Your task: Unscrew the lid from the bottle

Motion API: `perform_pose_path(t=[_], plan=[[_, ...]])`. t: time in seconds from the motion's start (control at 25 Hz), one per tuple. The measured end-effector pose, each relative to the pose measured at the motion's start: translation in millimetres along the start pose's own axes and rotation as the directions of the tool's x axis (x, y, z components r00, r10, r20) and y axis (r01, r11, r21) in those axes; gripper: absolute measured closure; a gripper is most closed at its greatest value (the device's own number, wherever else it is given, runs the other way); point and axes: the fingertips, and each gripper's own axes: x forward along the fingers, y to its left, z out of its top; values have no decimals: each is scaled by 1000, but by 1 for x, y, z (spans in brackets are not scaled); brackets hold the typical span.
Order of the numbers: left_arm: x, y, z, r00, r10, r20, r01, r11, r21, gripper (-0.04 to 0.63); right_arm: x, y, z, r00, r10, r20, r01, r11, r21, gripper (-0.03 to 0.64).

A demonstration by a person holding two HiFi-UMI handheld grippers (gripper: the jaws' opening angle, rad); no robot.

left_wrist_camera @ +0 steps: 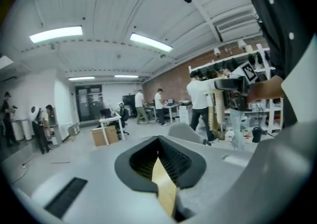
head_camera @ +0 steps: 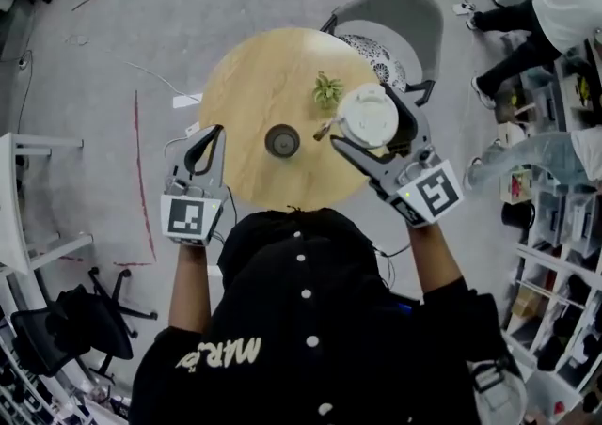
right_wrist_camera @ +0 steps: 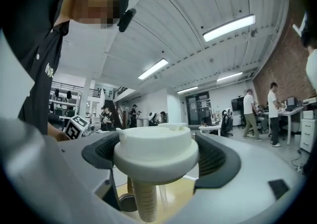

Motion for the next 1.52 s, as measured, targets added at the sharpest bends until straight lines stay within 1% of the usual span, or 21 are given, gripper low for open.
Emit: perform_pose_path(t=[0.08,0.16,0.24,0.4,0.48,0.6,0.64,0.72,0.8,0.88,0.92,1.32,1.44,1.52], plan=[[-6,11,17,997,71,14,-70,997,-41,591,-10,-8,3,999,-39,-1,39,999,-6,146],[-15,22,33,991,127,37,-124,989,-81,591,-18,-14,4,997,-81,-7,81,997,-20,147],[-28,31,49,983,172,62,-166,981,-96,591,-25,-18,6,992,-125,-7,125,992,-28,147],[-50,42,69,969,225,102,-216,972,-95,591,-40,-27,15,979,-205,2,205,977,-52,147],[-58,45,73,963,247,105,-238,967,-91,591,-48,-33,24,971,-239,14,239,969,-56,147],[-68,49,76,955,281,97,-267,954,-140,591,-58,-37,39,958,-282,46,285,956,-69,147],[-70,50,76,952,288,101,-273,951,-146,591,-60,-37,43,955,-293,53,297,952,-80,147],[-72,50,76,949,292,119,-276,952,-132,591,-62,-38,46,951,-305,60,309,947,-90,147],[-70,50,74,950,283,128,-273,958,-94,591,-62,-38,47,950,-307,60,311,946,-92,147],[-68,50,71,954,276,116,-272,961,-51,591,-60,-37,47,951,-304,55,308,946,-100,147],[-68,50,71,955,274,116,-271,962,-44,591,-60,-36,46,952,-301,51,305,947,-103,147],[-69,53,77,947,289,140,-284,957,-60,591,-50,-31,38,956,-289,40,292,952,-96,146],[-67,53,75,948,286,141,-282,958,-49,591,-47,-29,38,958,-284,43,287,953,-94,147],[-65,51,76,948,287,141,-281,958,-62,591,-47,-29,39,959,-281,44,284,954,-94,146]])
